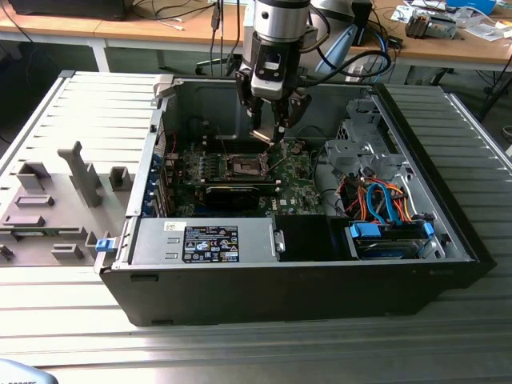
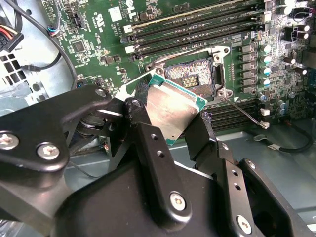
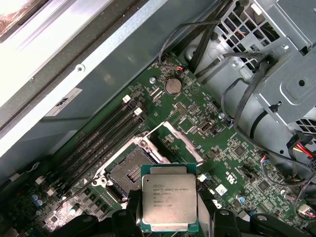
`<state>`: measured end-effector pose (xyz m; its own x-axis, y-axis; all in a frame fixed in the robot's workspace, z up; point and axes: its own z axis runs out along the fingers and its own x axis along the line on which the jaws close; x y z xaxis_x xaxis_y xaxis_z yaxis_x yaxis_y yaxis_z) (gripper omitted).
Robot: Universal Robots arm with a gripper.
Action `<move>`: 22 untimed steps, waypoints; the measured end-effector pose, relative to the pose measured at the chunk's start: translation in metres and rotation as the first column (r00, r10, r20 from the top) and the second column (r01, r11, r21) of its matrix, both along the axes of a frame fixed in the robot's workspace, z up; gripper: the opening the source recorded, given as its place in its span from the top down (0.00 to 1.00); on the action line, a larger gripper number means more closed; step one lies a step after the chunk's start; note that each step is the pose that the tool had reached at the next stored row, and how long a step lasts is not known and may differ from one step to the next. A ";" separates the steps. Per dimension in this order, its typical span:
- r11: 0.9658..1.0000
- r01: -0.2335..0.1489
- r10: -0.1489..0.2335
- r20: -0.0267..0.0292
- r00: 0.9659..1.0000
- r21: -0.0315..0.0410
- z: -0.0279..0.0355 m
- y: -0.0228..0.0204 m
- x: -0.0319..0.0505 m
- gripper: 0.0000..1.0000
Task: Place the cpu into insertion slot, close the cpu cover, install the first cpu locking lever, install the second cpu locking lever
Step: 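Place the cpu into insertion slot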
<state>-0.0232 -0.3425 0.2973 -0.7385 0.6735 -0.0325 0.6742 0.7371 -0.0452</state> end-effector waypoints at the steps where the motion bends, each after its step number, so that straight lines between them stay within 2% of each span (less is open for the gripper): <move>1: 1.000 0.000 0.000 0.000 1.000 0.000 0.0000 0.0000 0.0000 0.45; 22: 1.000 0.015 -0.015 0.000 1.000 0.000 -0.0007 0.0000 0.0000 0.45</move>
